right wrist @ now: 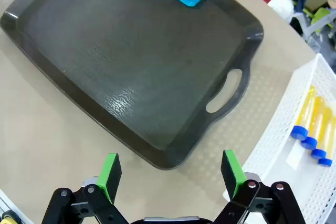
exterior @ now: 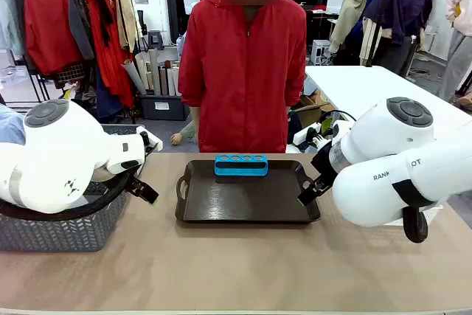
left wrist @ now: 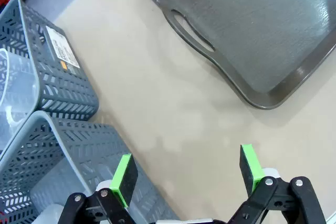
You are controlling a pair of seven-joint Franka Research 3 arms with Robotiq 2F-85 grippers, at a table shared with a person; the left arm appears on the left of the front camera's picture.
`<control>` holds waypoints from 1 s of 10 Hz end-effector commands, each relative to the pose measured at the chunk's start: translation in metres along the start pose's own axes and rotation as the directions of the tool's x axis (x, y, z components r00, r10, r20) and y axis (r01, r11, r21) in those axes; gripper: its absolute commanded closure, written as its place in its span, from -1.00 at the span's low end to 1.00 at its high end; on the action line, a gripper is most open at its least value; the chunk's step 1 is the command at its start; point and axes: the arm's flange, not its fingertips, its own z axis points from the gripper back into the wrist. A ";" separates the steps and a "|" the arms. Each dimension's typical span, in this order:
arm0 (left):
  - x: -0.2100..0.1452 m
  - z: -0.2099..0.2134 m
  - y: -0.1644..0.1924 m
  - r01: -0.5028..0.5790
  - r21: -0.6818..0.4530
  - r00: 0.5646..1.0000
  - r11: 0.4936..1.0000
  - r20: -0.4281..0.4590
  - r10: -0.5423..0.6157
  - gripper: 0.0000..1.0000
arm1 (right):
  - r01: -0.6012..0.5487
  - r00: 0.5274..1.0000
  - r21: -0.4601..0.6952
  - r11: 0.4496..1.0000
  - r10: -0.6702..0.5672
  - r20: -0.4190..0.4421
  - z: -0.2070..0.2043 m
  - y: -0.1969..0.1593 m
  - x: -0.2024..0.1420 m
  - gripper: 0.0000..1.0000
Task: Prepare the laboratory tools.
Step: Pick up one Large Measuring Cup and place it on the Handle tray.
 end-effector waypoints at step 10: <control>0.000 0.000 0.000 0.000 0.000 1.000 1.000 0.000 0.000 -1.00 | 0.000 1.000 0.000 1.000 0.000 0.000 0.000 0.000 0.000 -1.00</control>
